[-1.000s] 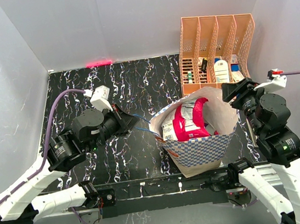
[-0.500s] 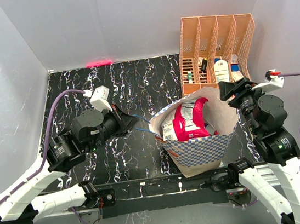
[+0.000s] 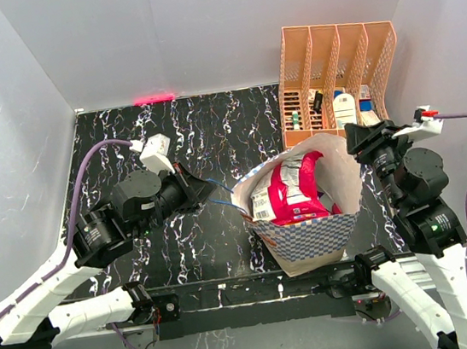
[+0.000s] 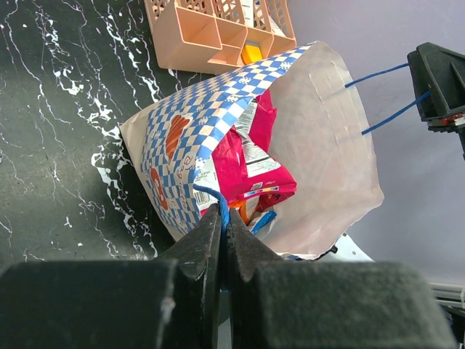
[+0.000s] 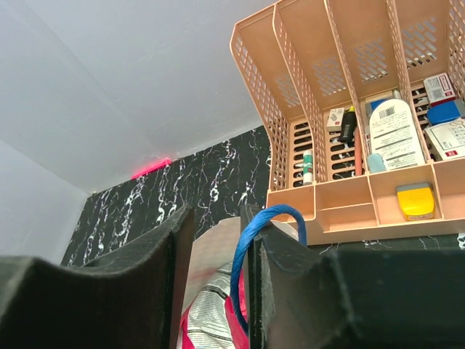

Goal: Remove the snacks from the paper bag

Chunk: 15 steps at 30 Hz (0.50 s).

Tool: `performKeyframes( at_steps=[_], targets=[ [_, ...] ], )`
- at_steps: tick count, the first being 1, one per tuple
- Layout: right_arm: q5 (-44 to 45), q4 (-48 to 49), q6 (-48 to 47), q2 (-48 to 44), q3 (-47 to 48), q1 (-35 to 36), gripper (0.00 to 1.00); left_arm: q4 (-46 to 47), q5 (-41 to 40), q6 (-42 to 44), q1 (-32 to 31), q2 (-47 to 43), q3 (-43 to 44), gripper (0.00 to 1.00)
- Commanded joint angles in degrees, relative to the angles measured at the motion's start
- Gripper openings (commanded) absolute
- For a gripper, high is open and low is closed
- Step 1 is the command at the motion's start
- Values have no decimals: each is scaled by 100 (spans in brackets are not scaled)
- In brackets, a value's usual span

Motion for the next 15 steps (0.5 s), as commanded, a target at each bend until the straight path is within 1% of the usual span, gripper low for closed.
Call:
performKeyframes(
  at_steps=[1, 8, 11, 15],
  targets=[
    [-23, 707, -237, 21, 101, 14, 31, 295, -122, 11, 21, -134, 156, 0],
    [-30, 891, -512, 189, 437, 19, 15, 353, -101, 59, 21, 27, 232, 0],
    [-22, 980, -682, 268, 625, 17, 10, 410, -101, 96, 23, 113, 280, 0],
    [-17, 1065, -948, 414, 895, 12, 7, 502, -103, 170, 21, 270, 393, 0]
  ],
)
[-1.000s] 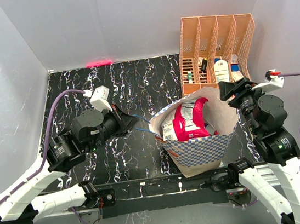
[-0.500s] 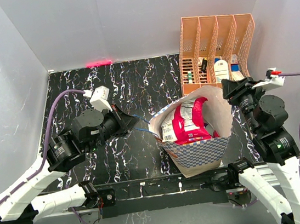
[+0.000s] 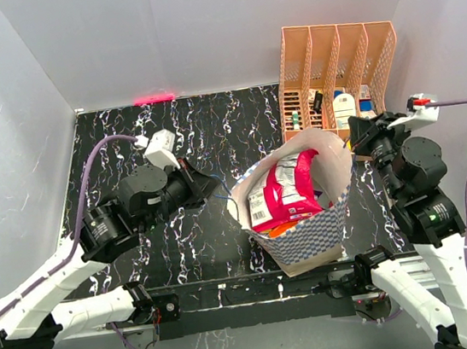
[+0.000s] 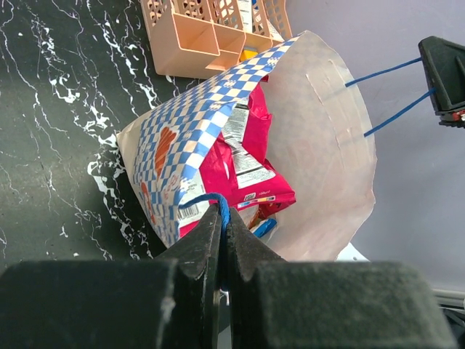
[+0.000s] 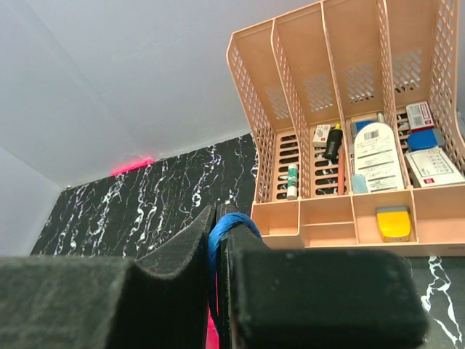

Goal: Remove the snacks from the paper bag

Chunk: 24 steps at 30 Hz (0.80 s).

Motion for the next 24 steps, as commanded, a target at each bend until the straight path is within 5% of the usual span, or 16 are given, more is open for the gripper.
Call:
performKeyframes(
  at_steps=[1, 19, 24],
  targets=[
    [-20, 955, -421, 88, 696, 20, 7, 375, -85, 145, 18, 115, 382, 0],
    [393, 640, -2037, 883, 2178, 19, 7, 1359, 885, 105, 21, 1065, 559, 0],
    [-436, 686, -2135, 860, 2221, 19, 7, 1525, 1072, -12, 22, 1127, 371, 0]
  ],
)
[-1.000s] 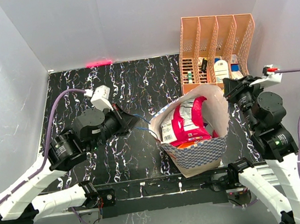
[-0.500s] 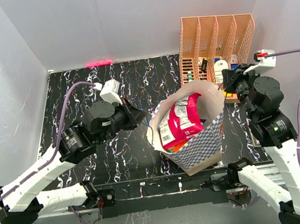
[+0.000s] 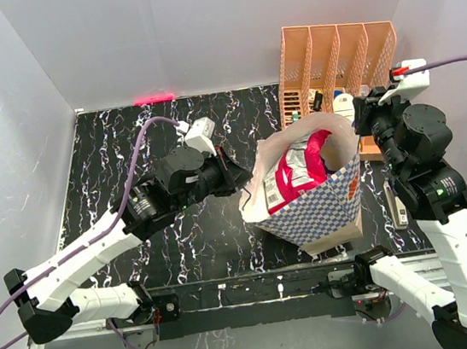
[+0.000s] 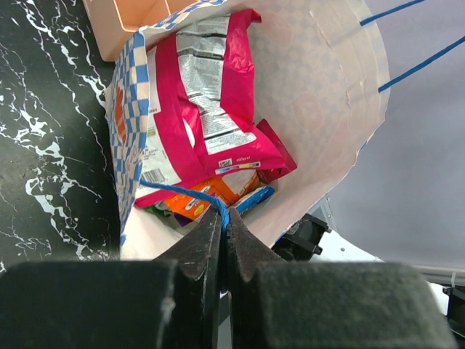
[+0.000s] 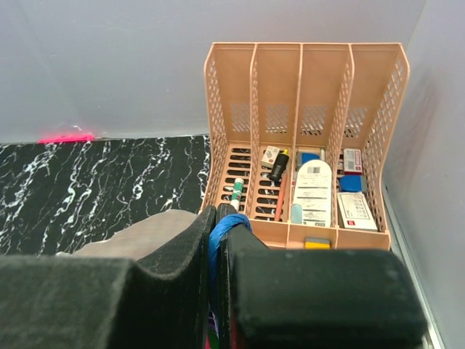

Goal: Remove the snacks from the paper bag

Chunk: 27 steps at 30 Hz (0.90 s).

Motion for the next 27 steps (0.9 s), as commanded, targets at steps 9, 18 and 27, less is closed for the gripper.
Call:
performKeyframes(
  at_steps=[9, 18, 27],
  targets=[
    [-1040, 1278, -312, 30, 829, 4, 7, 601, 320, -221, 20, -343, -135, 0],
    [-2440, 1202, -45, 271, 990, -5, 7, 237, 122, -368, 21, -793, -624, 0],
    [-2887, 1301, 359, 216, 567, 1, 7, -602, -319, -491, 20, -1637, -1030, 11]
  ],
)
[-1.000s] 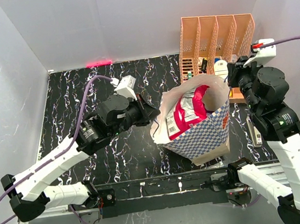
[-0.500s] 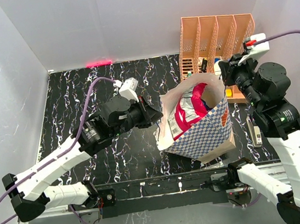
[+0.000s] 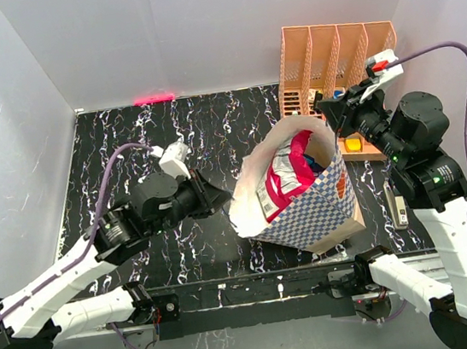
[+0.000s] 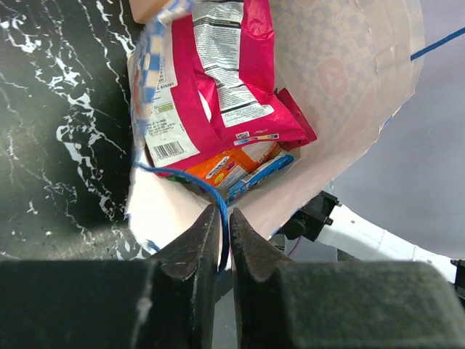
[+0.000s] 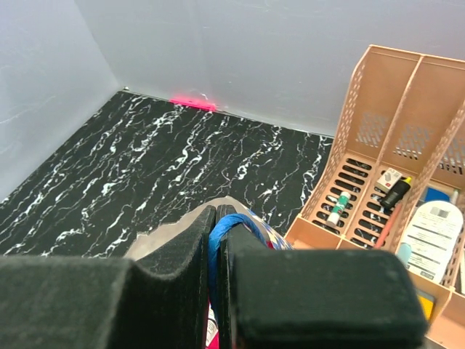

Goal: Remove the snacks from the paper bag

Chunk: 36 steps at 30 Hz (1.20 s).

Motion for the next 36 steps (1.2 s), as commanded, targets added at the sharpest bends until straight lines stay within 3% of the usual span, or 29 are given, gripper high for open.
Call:
performKeyframes(
  at_steps=[1, 8, 13, 15, 20, 24, 30, 36],
  targets=[
    [-386, 1251, 211, -215, 141, -1, 7, -356, -369, -78, 21, -520, 16, 13],
    [-472, 930, 188, -386, -18, -6, 7, -777, -318, 347, 16, -644, 402, 40],
    [-435, 740, 161, -424, -75, 0, 7, -795, -15, 1123, 20, -215, 1160, 65],
    [-409, 658, 168, -386, -65, -2, 7, -688, 187, 1366, 21, 86, 1377, 71],
    [-209, 384, 264, -315, 74, -5, 7, -250, 987, 1710, 21, 1109, 1742, 73],
    [-134, 214, 337, -340, 167, -1, 7, -172, 1174, 1874, 22, 1929, 2091, 67],
    [-151, 149, 466, -424, 106, 0, 7, 30, 992, 2149, -52, 2833, 2521, 61],
    [-774, 583, 568, -676, -227, -6, 7, 201, 572, 2279, -236, 3407, 2859, 62]
  ],
)
